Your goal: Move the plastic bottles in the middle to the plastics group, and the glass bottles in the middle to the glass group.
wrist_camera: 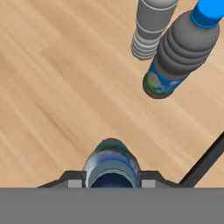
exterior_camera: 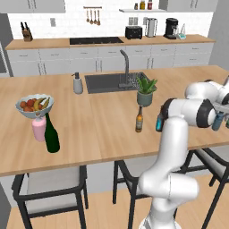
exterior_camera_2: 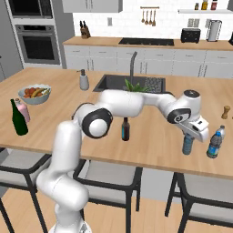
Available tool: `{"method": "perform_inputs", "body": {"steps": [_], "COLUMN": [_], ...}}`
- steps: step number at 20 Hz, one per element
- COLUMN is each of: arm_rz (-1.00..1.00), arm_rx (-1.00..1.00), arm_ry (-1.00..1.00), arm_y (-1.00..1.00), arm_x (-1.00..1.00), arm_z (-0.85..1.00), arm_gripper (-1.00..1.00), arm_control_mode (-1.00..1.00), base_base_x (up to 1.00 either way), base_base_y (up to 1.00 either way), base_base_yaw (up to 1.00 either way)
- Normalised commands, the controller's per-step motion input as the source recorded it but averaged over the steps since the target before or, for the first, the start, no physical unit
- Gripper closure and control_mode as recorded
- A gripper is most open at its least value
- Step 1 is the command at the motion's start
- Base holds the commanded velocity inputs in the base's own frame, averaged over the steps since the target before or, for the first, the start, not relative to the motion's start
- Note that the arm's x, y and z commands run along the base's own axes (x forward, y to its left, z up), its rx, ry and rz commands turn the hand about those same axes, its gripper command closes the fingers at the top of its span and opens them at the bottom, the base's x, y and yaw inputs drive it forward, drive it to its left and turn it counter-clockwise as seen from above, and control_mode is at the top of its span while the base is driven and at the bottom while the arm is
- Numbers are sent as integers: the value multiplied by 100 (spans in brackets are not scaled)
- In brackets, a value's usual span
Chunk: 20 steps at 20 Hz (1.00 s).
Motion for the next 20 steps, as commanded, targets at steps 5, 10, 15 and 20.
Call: {"method": "perform_inputs", "body": {"steps": [5, 10, 15, 20], "arm_rz": [-8, -6, 0, 0], "arm_rx": [0, 1, 2, 0], "arm_ry": [0, 0, 0, 0], "arm_y": [-29, 0, -6, -7], "arm_x": [17, 6, 15, 13], "arm_z": [-10, -32, -26, -31], "arm_gripper": [100, 100, 100, 100], "arm_control_mode": [-100, -100, -100, -100], "base_base_x": [0, 0, 0, 0], "base_base_y": [0, 0, 0, 0], "base_base_yaw": [0, 0, 0, 0]}}
